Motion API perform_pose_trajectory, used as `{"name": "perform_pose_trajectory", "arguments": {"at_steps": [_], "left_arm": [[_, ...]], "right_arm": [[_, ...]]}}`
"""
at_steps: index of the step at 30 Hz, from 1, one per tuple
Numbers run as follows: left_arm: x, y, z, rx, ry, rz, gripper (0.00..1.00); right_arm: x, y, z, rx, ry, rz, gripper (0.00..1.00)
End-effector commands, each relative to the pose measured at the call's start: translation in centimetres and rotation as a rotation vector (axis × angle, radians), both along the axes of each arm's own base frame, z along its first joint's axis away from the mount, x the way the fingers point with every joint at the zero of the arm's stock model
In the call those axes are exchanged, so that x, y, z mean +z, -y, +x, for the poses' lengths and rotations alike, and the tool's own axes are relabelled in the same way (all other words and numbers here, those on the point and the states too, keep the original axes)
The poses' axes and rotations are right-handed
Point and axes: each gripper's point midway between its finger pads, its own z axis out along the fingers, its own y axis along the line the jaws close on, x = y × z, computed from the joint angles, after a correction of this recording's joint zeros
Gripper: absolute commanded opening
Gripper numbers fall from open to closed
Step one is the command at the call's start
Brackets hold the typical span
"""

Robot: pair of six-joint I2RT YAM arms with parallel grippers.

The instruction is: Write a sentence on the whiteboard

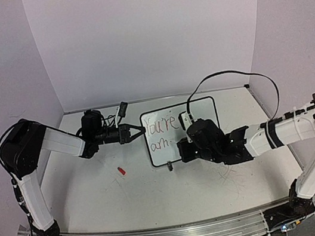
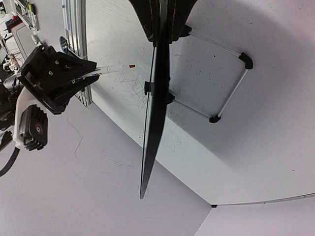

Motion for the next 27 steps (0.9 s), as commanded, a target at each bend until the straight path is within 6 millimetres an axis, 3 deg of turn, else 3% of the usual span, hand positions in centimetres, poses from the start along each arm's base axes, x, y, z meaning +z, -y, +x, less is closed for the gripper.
{"name": "perform_pose_trajectory", "arguments": {"at_steps": [1,18,22,27], "left_arm": [[2.3,1.1,-1.0,-0.039,0.058,-0.014,0.00],[2.2,1.1,-1.1,-0.041,0.056,-0.011,0.00],[2.3,1.1,-1.1,-0.041,0.058,-0.011,0.00],[2.2,1.1,-1.1,-0.042,0.055,-0.010,0.00]], "right_arm": [[1.0,0.6,0.4,-0.022,0.035,0.015,0.00],[1.0,0.0,0.6,0.000,0.044,0.012,0.00],[1.2,1.1,0.8,-0.029,0.049,0.021,0.00],[1.2,1.0,0.9,-0.020,0.054,0.018,0.00]]}}
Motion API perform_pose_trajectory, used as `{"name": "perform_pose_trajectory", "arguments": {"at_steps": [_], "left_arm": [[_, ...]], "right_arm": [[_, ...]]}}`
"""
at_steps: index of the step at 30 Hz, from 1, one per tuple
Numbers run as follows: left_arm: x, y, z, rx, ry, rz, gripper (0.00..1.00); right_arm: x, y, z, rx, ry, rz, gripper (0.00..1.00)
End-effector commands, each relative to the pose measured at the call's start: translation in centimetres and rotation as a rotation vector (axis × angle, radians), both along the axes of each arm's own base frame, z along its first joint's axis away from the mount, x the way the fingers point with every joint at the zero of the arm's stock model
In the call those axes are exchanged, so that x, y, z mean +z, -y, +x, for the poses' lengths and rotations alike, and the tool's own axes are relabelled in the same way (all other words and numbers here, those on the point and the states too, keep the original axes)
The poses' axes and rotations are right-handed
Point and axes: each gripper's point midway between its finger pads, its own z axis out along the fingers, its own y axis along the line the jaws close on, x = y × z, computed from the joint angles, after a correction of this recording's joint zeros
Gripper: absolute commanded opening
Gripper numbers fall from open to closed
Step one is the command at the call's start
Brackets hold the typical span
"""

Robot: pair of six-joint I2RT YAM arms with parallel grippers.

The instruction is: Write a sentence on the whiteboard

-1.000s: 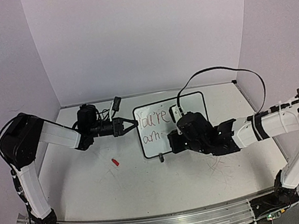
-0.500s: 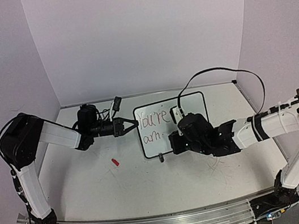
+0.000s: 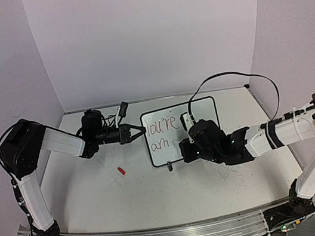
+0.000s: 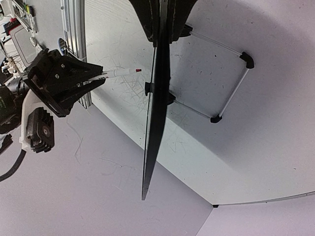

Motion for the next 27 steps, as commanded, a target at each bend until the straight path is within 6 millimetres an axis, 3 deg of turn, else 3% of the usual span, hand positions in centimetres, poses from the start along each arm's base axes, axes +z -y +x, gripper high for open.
{"name": "perform_pose_trajectory", "arguments": {"at_steps": [1,17,27], "left_arm": [[2.1,1.0,-0.8,-0.036,0.041,-0.014,0.00],[2.1,1.0,-0.9,-0.040,0.041,-0.014,0.00],[2.0,1.0,-0.9,-0.040,0.041,-0.011,0.00]], "right_arm": [[1.8,0.1,0.6,-0.011,0.046,0.034,0.00],[1.8,-1.8,1.6,0.004,0.059,0.038,0.00],[1.5,-0.9,2.4,-0.058,0.061,0.025,0.00]]}}
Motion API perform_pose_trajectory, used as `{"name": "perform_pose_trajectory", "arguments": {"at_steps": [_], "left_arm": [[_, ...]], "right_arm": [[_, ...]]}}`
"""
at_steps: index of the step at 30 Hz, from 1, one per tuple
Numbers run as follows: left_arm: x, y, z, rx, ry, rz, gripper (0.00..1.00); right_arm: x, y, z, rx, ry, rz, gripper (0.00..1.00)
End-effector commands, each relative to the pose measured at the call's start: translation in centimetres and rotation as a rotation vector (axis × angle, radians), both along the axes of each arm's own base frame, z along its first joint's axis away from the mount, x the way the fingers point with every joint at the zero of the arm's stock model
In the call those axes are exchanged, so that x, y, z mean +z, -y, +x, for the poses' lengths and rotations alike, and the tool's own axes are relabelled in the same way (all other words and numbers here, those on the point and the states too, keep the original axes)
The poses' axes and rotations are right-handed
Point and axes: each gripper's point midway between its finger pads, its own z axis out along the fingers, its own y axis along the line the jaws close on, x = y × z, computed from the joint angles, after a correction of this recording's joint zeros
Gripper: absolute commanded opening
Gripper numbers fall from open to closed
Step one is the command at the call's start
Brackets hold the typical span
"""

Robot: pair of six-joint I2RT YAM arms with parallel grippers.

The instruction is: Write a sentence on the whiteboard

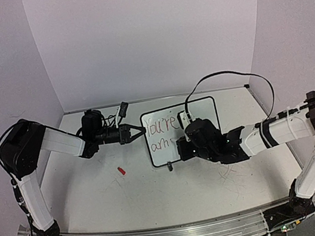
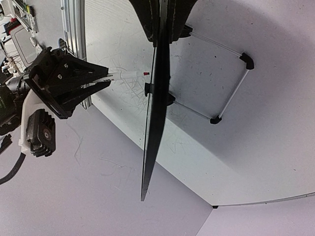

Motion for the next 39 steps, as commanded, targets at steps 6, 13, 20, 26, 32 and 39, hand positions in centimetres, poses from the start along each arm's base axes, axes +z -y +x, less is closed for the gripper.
{"name": "perform_pose_trajectory", "arguments": {"at_steps": [6,13,20,26,32,39], "left_arm": [[2.1,1.0,-0.9,-0.039,0.045,-0.015,0.00],[2.0,1.0,-0.9,-0.040,0.044,-0.015,0.00],[2.1,1.0,-0.8,-0.039,0.044,-0.015,0.00],[2.0,1.0,-0.8,-0.040,0.042,-0.014,0.00],[2.1,1.0,-0.9,-0.040,0.043,-0.014,0.00],[2.1,1.1,-1.0,-0.041,0.043,-0.014,0.00]], "right_arm": [[1.2,-0.3,1.5,-0.055,0.034,0.019,0.00],[1.2,-1.0,1.6,-0.024,0.033,0.010,0.00],[0.1,-0.9,0.7,-0.005,-0.010,0.011,0.00],[-1.0,-0.4,0.0,-0.005,-0.041,0.006,0.00],[-1.7,-0.1,-0.4,-0.008,-0.063,0.004,0.00],[-1.7,0.5,-0.4,-0.031,-0.060,-0.006,0.00]]}}
